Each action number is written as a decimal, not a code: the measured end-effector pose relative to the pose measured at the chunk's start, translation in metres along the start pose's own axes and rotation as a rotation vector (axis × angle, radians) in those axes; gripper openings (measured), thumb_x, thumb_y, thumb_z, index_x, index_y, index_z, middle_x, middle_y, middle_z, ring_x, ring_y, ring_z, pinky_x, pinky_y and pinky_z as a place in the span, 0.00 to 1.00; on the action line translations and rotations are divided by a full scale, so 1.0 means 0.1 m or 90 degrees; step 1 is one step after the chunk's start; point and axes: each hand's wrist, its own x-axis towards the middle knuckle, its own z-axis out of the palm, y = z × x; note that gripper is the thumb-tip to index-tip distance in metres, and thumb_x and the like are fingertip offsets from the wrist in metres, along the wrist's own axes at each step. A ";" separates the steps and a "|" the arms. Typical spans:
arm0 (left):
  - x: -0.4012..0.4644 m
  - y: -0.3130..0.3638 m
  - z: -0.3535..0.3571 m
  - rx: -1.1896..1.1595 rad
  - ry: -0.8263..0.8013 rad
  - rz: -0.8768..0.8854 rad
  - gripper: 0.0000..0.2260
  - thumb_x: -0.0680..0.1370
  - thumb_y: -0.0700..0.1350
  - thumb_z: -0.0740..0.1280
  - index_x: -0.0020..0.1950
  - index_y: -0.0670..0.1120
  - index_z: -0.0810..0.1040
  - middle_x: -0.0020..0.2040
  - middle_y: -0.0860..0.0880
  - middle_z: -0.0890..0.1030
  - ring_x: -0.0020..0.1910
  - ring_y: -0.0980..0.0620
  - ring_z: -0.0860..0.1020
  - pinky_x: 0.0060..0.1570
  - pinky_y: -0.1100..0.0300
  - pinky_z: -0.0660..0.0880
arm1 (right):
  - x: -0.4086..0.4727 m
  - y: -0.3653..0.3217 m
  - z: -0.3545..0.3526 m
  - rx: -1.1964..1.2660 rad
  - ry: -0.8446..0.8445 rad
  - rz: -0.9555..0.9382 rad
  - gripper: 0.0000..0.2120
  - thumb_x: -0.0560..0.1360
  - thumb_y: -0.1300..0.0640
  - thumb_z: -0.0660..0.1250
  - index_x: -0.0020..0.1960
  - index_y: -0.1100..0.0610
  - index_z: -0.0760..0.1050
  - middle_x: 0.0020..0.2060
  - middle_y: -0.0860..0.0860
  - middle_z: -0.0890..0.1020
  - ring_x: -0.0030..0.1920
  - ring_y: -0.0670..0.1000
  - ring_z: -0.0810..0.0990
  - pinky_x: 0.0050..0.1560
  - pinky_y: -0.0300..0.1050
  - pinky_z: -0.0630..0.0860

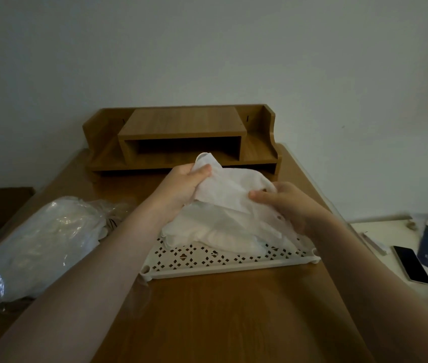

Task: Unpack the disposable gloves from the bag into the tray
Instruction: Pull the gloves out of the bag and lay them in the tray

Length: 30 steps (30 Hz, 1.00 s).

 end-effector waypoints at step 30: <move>-0.02 -0.43 -0.42 0.710 -0.196 0.118 0.15 0.81 0.46 0.56 0.63 0.49 0.77 0.75 0.53 0.62 0.73 0.53 0.59 0.69 0.56 0.57 | 0.11 0.32 0.27 -0.576 0.119 -0.073 0.21 0.81 0.45 0.54 0.49 0.62 0.76 0.44 0.56 0.80 0.46 0.57 0.78 0.47 0.50 0.73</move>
